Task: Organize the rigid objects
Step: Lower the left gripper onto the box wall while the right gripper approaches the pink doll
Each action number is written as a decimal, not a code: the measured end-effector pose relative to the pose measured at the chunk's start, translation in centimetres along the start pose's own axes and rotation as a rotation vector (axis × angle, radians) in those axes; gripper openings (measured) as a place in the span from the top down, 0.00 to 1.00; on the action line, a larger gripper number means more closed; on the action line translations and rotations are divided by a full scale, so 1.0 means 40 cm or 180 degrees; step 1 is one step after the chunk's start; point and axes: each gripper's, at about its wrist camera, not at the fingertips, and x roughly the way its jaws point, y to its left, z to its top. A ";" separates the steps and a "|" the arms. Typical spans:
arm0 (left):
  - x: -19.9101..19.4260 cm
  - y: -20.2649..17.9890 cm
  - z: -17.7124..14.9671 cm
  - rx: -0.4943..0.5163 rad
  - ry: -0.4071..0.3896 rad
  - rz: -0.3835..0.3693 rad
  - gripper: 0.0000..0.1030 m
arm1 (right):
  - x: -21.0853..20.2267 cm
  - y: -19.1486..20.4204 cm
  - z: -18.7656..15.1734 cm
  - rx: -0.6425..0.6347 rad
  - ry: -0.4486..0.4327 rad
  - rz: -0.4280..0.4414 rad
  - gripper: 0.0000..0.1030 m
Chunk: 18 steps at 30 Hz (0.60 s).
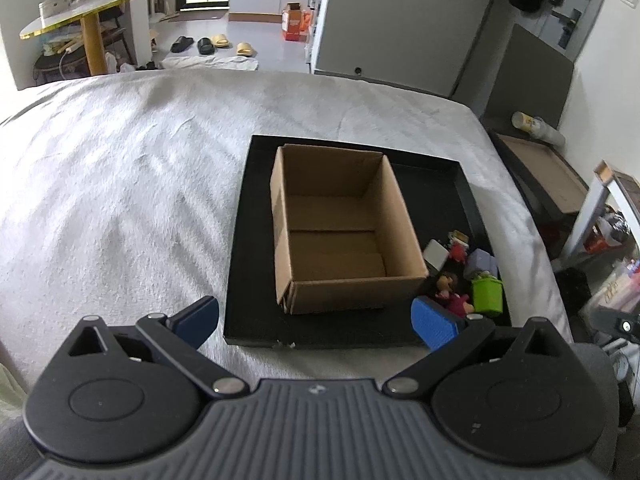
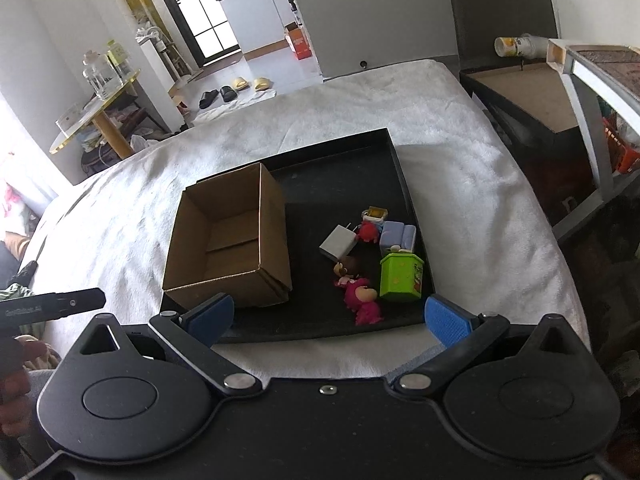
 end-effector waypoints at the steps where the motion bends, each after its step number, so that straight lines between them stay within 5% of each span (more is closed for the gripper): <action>1: 0.007 0.005 0.004 -0.0042 -0.0019 0.0029 0.01 | 0.006 -0.002 0.004 0.0013 0.0011 -0.0003 0.00; 18: 0.156 0.066 0.055 -0.0501 0.0011 0.0126 0.07 | 0.055 -0.027 0.036 0.0059 -0.0003 -0.0133 0.07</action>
